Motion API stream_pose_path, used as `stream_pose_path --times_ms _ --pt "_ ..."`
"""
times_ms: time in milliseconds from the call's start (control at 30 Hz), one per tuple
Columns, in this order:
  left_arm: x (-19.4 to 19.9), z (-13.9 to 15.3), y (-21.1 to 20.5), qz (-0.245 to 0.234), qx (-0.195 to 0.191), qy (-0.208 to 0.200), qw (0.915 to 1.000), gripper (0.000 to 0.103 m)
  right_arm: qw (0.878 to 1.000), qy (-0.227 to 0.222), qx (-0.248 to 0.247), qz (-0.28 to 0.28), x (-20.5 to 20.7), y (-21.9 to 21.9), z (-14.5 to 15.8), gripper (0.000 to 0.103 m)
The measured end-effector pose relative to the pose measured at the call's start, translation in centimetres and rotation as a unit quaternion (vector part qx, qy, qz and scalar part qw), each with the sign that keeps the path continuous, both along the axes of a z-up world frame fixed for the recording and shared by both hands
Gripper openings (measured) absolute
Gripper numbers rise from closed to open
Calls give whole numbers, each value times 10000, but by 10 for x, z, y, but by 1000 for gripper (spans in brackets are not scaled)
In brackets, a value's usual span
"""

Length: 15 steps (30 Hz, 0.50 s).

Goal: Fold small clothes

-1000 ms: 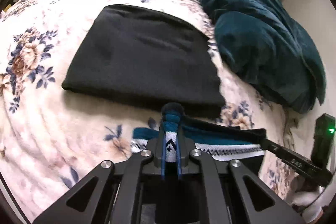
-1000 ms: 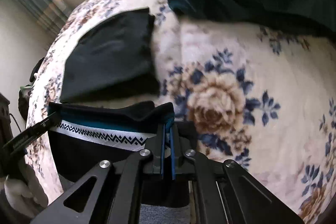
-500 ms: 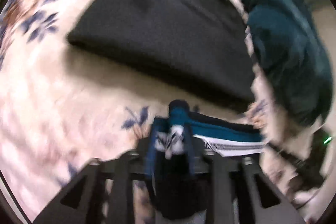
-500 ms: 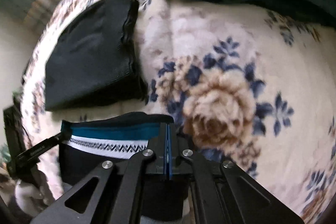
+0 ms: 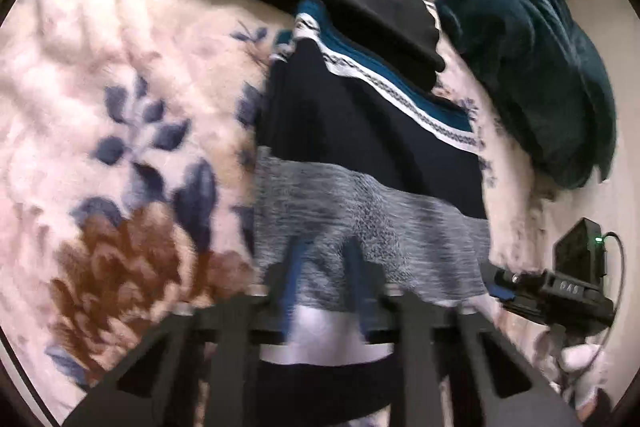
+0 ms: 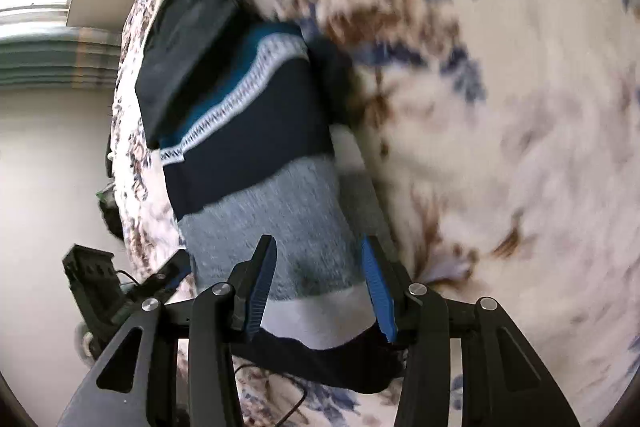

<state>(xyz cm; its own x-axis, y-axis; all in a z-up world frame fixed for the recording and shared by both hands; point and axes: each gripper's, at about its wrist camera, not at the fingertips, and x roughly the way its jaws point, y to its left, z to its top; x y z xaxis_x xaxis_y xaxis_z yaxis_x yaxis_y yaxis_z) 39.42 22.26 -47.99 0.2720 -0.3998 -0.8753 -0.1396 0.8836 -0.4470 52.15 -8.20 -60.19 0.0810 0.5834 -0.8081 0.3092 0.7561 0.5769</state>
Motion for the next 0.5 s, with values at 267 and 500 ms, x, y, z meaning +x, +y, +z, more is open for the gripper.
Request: stream_pose_path --times_ms 267,500 --pt "-8 6 48 586 -530 216 9966 11 9990 -33 -394 185 -3 10 -4 11" --pt "-51 0 30 494 -1200 361 9909 59 9995 3 266 165 -25 -1 14 52"
